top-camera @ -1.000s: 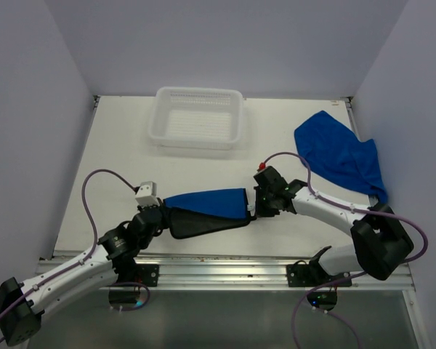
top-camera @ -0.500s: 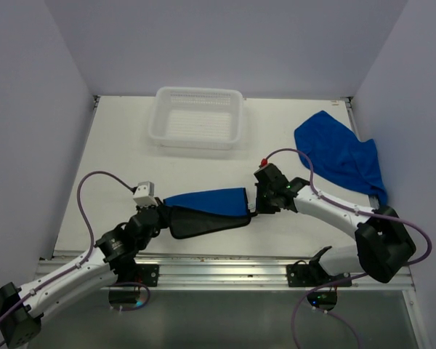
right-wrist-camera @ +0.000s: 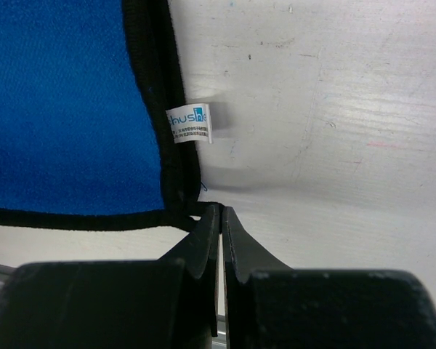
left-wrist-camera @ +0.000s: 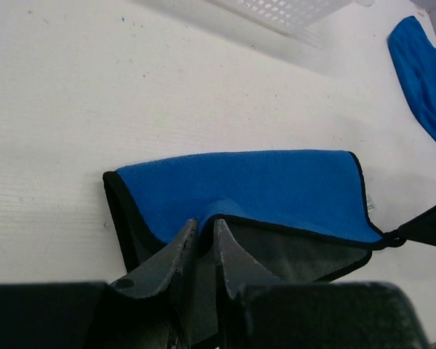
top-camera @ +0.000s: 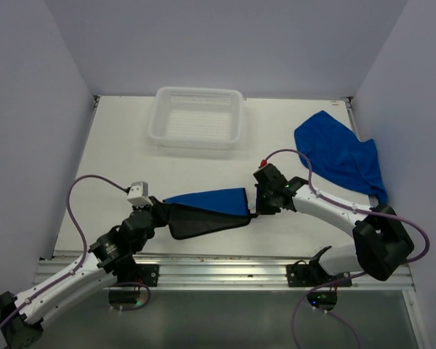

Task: Roll the towels
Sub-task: Fold the towel

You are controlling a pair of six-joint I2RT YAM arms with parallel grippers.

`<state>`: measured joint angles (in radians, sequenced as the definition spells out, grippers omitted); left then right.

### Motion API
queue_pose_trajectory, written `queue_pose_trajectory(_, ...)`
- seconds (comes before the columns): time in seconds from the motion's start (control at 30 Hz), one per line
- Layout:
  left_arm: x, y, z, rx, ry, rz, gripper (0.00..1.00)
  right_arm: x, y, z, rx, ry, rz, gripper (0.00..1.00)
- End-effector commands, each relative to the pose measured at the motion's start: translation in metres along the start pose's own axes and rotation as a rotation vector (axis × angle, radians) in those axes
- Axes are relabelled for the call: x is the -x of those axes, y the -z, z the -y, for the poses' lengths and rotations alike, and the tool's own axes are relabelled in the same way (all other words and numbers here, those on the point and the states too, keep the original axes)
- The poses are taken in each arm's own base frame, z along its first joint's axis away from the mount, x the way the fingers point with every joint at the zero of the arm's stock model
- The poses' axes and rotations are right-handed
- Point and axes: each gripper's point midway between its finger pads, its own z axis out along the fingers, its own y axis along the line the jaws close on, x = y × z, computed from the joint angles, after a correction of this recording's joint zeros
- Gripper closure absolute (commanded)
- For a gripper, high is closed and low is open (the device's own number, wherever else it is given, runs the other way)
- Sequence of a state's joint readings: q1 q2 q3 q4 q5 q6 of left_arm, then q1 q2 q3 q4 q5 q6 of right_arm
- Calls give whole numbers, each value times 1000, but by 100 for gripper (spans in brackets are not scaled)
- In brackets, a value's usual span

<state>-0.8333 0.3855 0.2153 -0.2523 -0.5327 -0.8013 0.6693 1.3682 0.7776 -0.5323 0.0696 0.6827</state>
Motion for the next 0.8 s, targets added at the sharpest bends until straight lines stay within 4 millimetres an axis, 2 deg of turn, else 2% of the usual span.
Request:
queue_pose_trajectory(0.0, 20, 3, 6, -2, 30, 62, 82, 11, 6, -4, -12, -2, 24, 100)
queue_pose_trajectory(0.2, 31, 8, 9, -15, 42, 92, 80, 12, 5, -3, -24, -4, 22, 100)
queue_pose_trajectory(0.43, 41, 12, 11, -25, 51, 119, 71, 14, 5, -2, -38, 1, 22, 100)
queue_pose_trajectory(0.67, 29, 5, 9, 4, 26, 74, 70, 16, 5, -1, -47, 2, 23, 100)
queue_pose_trajectory(0.73, 28, 4, 11, -1, 27, 67, 69, 17, 6, -1, -55, 4, 21, 93)
queue_pose_trajectory(0.77, 26, 2, 10, 2, 24, 61, 69, 17, 7, 1, -65, 5, 20, 84)
